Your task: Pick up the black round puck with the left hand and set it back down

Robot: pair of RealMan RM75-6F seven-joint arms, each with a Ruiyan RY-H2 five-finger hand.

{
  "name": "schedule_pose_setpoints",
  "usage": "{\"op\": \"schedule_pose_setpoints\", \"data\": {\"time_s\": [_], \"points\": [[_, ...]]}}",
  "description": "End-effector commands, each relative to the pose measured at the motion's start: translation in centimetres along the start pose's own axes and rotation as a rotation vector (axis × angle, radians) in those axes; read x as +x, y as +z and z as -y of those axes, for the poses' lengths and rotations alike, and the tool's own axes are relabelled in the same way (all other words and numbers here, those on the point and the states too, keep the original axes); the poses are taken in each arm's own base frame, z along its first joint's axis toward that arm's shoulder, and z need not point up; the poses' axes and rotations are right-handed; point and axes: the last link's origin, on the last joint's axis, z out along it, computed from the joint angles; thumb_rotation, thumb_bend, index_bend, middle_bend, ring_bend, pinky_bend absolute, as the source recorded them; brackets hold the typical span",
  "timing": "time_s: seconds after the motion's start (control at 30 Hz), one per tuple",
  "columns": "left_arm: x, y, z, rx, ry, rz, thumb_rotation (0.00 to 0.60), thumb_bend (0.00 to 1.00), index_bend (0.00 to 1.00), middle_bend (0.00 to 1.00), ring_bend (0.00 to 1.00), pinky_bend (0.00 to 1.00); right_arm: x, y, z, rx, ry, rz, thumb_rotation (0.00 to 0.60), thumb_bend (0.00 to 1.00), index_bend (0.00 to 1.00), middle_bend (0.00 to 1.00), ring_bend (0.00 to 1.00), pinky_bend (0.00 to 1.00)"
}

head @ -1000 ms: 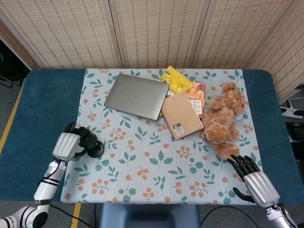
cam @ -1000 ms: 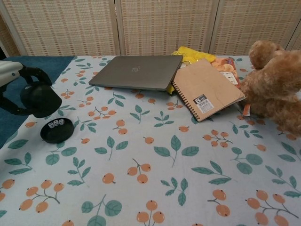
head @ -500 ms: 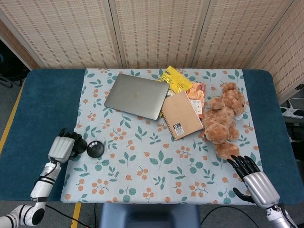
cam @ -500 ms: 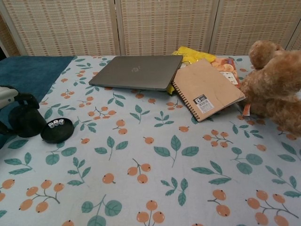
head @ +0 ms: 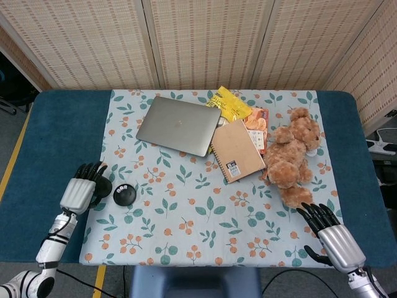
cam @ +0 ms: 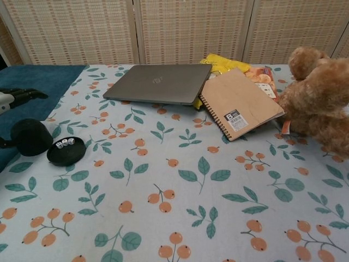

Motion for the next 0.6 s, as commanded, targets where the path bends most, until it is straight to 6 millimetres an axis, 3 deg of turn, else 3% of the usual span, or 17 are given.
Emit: {"op": "schedule_pose_setpoints", "data": {"time_s": [0.03, 0.13, 0.23, 0.3, 0.43, 0.6], "points": [[2.0, -2.4, 0.3, -0.007, -0.025, -0.060, 0.600, 0.35, 0.00, 0.00, 0.00, 0.07, 0.1, 0.0, 0.0, -0.003, 0.001, -0.007, 0.600, 0.23, 0.00, 0.00, 0.00, 0.00], [3.3, -7.1, 0.1, -0.037, -0.083, -0.096, 0.600, 0.35, 0.00, 0.00, 0.00, 0.06, 0.4, 0.0, -0.3, -0.018, 0.001, -0.030, 0.600, 0.23, 0.00, 0.00, 0.00, 0.00], [3.7, -13.6, 0.3, -0.042, -0.181, -0.089, 0.600, 0.35, 0.00, 0.00, 0.00, 0.06, 0.6, 0.3, -0.9, -0.068, -0.026, -0.088, 0.600, 0.23, 0.00, 0.00, 0.00, 0.00], [3.5, -16.1, 0.7, -0.012, -0.200, -0.083, 0.600, 0.35, 0.00, 0.00, 0.00, 0.06, 0.6, 0.5, -1.2, -0.096, -0.041, -0.110, 0.600, 0.23, 0.00, 0.00, 0.00, 0.00], [3.2, -18.2, 1.8, 0.031, -0.190, -0.083, 0.600, 0.35, 0.00, 0.00, 0.00, 0.05, 0.8, 1.0, -1.5, -0.143, -0.069, -0.168, 0.600, 0.23, 0.00, 0.00, 0.00, 0.00], [3.3, -17.8, 2.3, 0.057, -0.166, -0.108, 0.600, 0.35, 0.00, 0.00, 0.00, 0.05, 0.6, 1.2, -1.5, -0.149, -0.072, -0.178, 0.600, 0.23, 0.00, 0.00, 0.00, 0.00]]}}
